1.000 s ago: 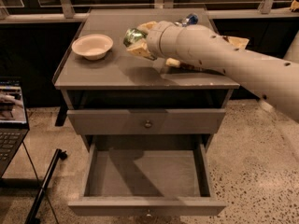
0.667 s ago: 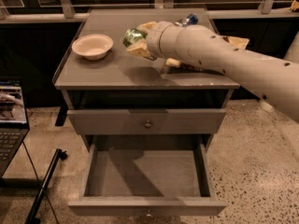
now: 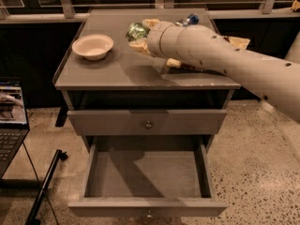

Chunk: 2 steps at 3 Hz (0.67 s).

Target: Pick green can from middle drawer and place on counter

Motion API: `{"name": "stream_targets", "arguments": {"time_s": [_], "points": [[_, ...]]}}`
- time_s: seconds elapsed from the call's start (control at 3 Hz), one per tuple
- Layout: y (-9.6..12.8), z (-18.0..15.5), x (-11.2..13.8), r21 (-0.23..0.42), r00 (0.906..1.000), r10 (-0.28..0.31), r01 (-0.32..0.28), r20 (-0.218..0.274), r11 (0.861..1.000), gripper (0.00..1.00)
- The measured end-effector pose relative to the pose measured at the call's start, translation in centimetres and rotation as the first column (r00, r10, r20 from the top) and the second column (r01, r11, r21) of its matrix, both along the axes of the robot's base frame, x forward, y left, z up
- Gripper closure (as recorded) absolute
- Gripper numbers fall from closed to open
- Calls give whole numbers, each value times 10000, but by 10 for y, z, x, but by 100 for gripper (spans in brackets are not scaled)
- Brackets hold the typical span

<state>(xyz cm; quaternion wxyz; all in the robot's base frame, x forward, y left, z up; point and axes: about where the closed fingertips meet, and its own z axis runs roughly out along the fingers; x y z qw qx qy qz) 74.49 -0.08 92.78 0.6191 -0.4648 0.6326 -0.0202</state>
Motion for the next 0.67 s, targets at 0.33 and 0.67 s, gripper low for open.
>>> {"name": "stream_targets", "arguments": {"time_s": [0.33,0.67], "points": [[0,0,0,0,10000,1,-1,0,10000,0],[0,0,0,0,10000,2,-2,0,10000,0]]}}
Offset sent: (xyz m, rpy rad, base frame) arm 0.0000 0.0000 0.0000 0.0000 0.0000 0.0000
